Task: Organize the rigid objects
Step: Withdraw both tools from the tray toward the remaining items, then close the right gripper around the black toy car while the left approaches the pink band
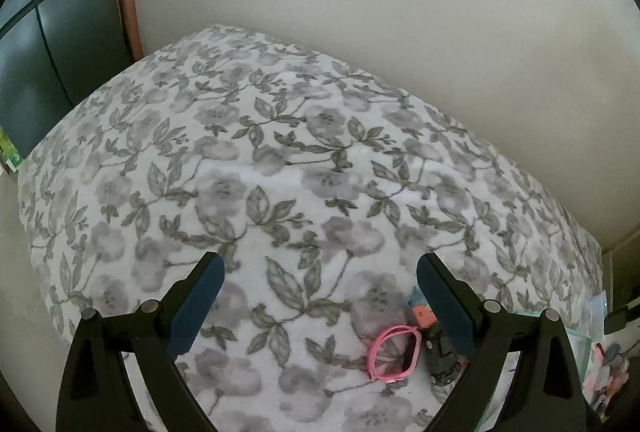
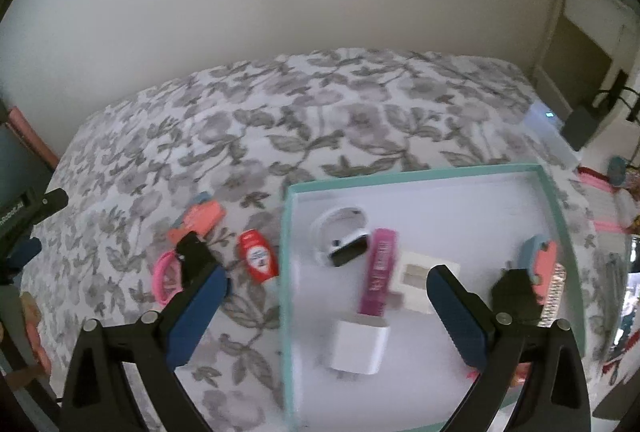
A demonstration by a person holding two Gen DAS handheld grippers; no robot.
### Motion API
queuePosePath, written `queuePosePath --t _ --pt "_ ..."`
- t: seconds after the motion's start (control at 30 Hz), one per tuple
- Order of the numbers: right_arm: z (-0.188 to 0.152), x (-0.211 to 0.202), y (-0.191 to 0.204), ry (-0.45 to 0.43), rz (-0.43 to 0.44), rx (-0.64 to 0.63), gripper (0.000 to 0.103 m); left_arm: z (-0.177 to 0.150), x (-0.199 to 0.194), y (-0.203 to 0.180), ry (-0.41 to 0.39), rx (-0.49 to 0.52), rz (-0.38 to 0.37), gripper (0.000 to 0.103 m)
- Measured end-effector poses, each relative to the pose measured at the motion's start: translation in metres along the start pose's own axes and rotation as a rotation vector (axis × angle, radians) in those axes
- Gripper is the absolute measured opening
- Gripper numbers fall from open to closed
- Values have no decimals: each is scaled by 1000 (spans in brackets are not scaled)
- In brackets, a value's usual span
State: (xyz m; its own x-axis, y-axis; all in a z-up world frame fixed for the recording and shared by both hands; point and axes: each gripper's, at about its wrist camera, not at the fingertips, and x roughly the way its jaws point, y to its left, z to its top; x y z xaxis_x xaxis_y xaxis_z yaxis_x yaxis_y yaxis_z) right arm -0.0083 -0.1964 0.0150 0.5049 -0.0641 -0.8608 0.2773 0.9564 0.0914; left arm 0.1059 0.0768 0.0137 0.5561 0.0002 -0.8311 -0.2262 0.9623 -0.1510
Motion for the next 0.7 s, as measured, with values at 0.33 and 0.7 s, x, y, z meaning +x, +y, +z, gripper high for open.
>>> queuePosePath --t 0.33,0.7 --pt "-2 34 48 75 104 -77 101 -17 49 -5 188 59 -37 97" --pt "-10 75 76 165 134 -121 81 -27 79 -8 308 91 -84 97"
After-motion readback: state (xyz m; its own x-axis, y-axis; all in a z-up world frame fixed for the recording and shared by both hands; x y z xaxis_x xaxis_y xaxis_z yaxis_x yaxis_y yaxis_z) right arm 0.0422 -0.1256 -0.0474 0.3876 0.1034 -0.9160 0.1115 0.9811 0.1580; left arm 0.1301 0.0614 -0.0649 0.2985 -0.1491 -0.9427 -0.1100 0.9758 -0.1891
